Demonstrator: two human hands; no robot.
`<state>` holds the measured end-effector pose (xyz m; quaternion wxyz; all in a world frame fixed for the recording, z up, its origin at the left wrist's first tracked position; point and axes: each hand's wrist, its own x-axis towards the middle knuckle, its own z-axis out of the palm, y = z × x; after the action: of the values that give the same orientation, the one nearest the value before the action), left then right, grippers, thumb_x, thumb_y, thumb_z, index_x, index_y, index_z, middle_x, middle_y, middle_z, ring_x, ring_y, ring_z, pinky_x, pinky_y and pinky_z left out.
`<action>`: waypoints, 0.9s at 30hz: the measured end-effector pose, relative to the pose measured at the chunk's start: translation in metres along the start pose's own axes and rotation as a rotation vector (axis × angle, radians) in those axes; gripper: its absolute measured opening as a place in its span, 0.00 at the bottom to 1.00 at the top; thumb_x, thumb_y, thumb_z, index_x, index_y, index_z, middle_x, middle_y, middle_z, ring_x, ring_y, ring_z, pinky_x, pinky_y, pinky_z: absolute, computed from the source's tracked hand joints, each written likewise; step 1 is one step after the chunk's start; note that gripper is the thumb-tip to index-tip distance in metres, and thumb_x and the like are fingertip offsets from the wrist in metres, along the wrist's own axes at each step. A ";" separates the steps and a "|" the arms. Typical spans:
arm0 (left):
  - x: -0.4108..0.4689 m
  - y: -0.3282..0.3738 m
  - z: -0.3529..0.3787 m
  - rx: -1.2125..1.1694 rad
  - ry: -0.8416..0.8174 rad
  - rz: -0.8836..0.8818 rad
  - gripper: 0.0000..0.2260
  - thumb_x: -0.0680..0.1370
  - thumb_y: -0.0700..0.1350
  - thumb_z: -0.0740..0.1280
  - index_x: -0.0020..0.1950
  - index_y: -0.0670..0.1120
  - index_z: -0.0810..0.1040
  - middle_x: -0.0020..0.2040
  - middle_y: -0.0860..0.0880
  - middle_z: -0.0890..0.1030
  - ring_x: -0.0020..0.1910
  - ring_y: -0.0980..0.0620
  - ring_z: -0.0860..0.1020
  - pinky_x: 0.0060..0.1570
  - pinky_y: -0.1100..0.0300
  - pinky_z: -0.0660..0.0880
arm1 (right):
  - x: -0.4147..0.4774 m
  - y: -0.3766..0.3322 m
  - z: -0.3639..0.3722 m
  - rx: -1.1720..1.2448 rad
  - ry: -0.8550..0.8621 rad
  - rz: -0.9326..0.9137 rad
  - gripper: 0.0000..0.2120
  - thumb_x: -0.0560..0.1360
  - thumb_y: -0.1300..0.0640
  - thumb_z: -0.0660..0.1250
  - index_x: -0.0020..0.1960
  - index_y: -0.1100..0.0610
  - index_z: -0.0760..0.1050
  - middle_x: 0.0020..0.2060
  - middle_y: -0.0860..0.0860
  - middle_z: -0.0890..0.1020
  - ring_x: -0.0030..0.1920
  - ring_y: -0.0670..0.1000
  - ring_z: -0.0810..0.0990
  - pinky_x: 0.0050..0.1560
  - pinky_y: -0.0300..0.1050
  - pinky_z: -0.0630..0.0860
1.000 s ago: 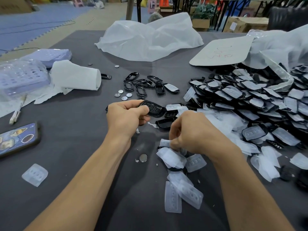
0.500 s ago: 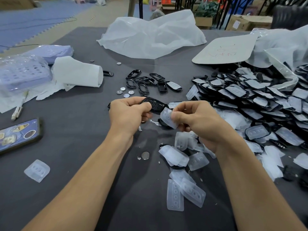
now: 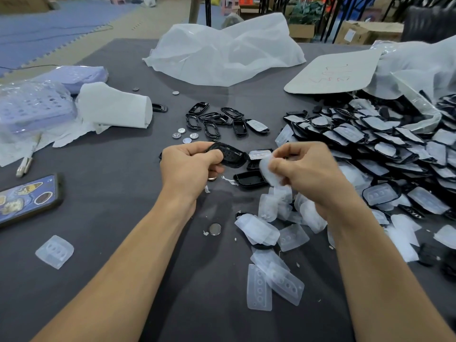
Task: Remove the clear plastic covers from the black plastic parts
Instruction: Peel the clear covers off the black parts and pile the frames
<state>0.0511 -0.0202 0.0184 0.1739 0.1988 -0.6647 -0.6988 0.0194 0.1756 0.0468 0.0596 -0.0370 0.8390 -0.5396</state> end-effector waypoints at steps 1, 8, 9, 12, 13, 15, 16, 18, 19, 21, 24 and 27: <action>0.000 0.000 0.000 -0.002 -0.001 0.001 0.18 0.73 0.32 0.74 0.31 0.53 0.87 0.31 0.48 0.85 0.26 0.52 0.80 0.30 0.61 0.79 | 0.002 0.002 -0.003 -0.167 0.156 -0.014 0.01 0.75 0.57 0.75 0.44 0.53 0.84 0.28 0.46 0.80 0.32 0.50 0.81 0.39 0.47 0.80; -0.001 -0.001 0.001 0.007 0.011 -0.003 0.09 0.73 0.32 0.74 0.39 0.46 0.86 0.33 0.47 0.86 0.27 0.52 0.80 0.30 0.62 0.78 | -0.004 -0.005 -0.004 -0.632 -0.008 -0.101 0.05 0.67 0.51 0.80 0.38 0.44 0.84 0.28 0.43 0.80 0.34 0.45 0.80 0.40 0.41 0.77; -0.001 -0.001 0.000 0.008 0.013 -0.003 0.09 0.73 0.32 0.74 0.39 0.46 0.86 0.33 0.47 0.86 0.27 0.52 0.80 0.30 0.62 0.78 | -0.006 -0.005 -0.001 -0.679 -0.144 -0.067 0.08 0.64 0.51 0.82 0.37 0.44 0.84 0.29 0.42 0.79 0.33 0.44 0.77 0.35 0.39 0.73; 0.000 -0.001 0.000 0.013 0.015 -0.002 0.09 0.73 0.32 0.74 0.39 0.46 0.86 0.33 0.47 0.86 0.27 0.52 0.80 0.31 0.61 0.79 | -0.007 -0.003 0.005 -0.740 -0.274 -0.052 0.10 0.60 0.54 0.84 0.37 0.46 0.84 0.27 0.43 0.76 0.28 0.42 0.74 0.27 0.35 0.66; 0.000 -0.002 0.000 0.016 0.014 -0.002 0.08 0.73 0.33 0.74 0.40 0.46 0.86 0.33 0.46 0.86 0.27 0.52 0.80 0.31 0.61 0.78 | -0.007 -0.002 0.005 -0.724 -0.294 -0.058 0.09 0.62 0.57 0.82 0.35 0.48 0.84 0.24 0.43 0.76 0.26 0.42 0.74 0.24 0.33 0.66; 0.000 -0.002 0.000 0.017 0.013 -0.004 0.08 0.73 0.33 0.74 0.40 0.45 0.87 0.34 0.46 0.86 0.27 0.52 0.80 0.31 0.61 0.78 | -0.006 -0.001 0.003 -0.640 -0.336 -0.079 0.09 0.65 0.61 0.80 0.32 0.50 0.83 0.21 0.42 0.76 0.23 0.40 0.73 0.23 0.30 0.65; 0.001 -0.003 0.000 0.018 0.013 -0.004 0.08 0.73 0.33 0.74 0.40 0.45 0.87 0.34 0.46 0.86 0.27 0.52 0.80 0.31 0.62 0.78 | -0.005 -0.001 0.002 -0.556 -0.331 -0.084 0.09 0.66 0.62 0.79 0.32 0.51 0.83 0.22 0.42 0.77 0.23 0.40 0.72 0.26 0.31 0.67; 0.001 -0.003 0.001 0.019 0.013 -0.004 0.08 0.73 0.33 0.75 0.40 0.45 0.87 0.34 0.46 0.86 0.27 0.52 0.81 0.30 0.62 0.78 | -0.003 -0.002 -0.002 -0.306 -0.299 -0.081 0.07 0.68 0.62 0.78 0.35 0.55 0.83 0.27 0.48 0.80 0.28 0.44 0.73 0.33 0.41 0.71; 0.001 -0.003 0.001 0.017 0.014 -0.005 0.08 0.73 0.33 0.75 0.40 0.45 0.87 0.34 0.46 0.86 0.27 0.52 0.81 0.30 0.62 0.78 | -0.003 -0.001 -0.004 -0.177 -0.278 -0.076 0.06 0.70 0.63 0.78 0.36 0.57 0.82 0.29 0.53 0.80 0.30 0.47 0.73 0.35 0.46 0.71; 0.001 -0.004 0.001 0.010 0.024 -0.010 0.07 0.72 0.33 0.75 0.41 0.45 0.86 0.33 0.46 0.86 0.27 0.52 0.80 0.30 0.62 0.77 | -0.001 -0.001 -0.004 0.013 -0.232 -0.055 0.06 0.73 0.64 0.75 0.39 0.60 0.80 0.28 0.53 0.79 0.30 0.49 0.72 0.35 0.46 0.70; 0.000 -0.002 0.001 0.038 0.013 -0.026 0.07 0.71 0.32 0.74 0.42 0.43 0.87 0.33 0.44 0.85 0.24 0.52 0.78 0.27 0.63 0.75 | -0.001 -0.002 -0.001 0.188 -0.183 -0.005 0.07 0.78 0.66 0.71 0.41 0.61 0.77 0.34 0.59 0.80 0.25 0.45 0.74 0.29 0.35 0.69; -0.002 -0.001 -0.005 0.166 -0.101 -0.069 0.10 0.70 0.31 0.72 0.36 0.45 0.87 0.30 0.43 0.82 0.21 0.52 0.75 0.24 0.65 0.71 | -0.001 -0.003 0.003 0.333 -0.184 0.038 0.08 0.79 0.66 0.70 0.41 0.59 0.76 0.32 0.58 0.81 0.25 0.47 0.72 0.25 0.34 0.67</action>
<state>0.0554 -0.0231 0.0170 0.0991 0.1999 -0.7209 -0.6561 0.0211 0.1720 0.0481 0.1517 -0.0600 0.7295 -0.6642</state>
